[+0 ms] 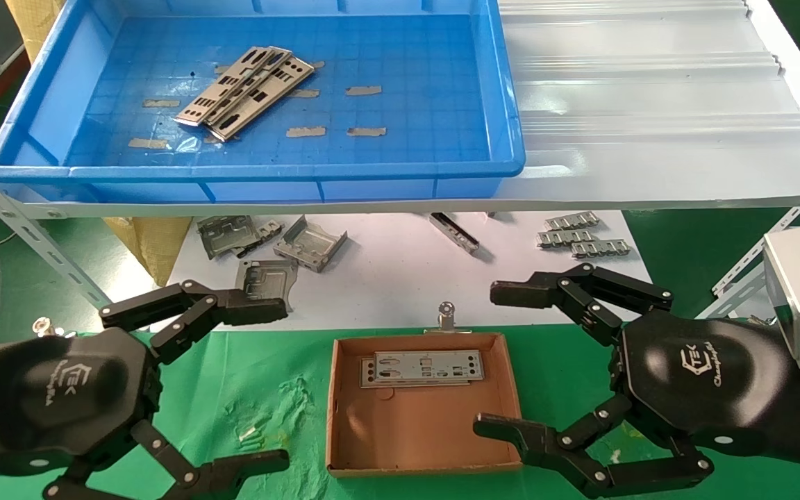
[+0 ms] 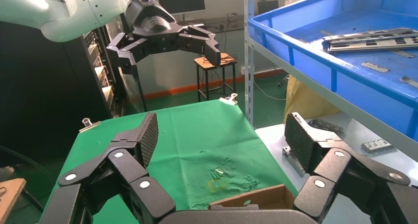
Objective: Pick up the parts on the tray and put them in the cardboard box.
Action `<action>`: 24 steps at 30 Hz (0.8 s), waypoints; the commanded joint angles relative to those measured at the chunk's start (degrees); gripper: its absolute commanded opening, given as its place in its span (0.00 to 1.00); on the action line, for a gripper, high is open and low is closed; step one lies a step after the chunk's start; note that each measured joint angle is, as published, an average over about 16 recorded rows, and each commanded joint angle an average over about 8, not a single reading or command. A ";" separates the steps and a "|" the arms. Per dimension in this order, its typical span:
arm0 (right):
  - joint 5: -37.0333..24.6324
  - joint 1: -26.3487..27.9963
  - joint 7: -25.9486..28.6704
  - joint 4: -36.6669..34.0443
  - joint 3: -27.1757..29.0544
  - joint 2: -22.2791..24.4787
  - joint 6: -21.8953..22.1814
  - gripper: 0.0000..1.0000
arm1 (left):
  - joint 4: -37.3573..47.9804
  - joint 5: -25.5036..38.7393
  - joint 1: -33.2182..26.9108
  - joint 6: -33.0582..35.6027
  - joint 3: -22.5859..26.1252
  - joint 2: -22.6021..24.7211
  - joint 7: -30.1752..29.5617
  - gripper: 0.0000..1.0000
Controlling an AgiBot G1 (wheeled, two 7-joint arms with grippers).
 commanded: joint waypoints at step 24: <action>0.00 0.00 0.00 0.00 0.00 0.00 0.00 0.00 | 0.00 0.00 0.00 0.00 0.00 0.00 0.00 1.00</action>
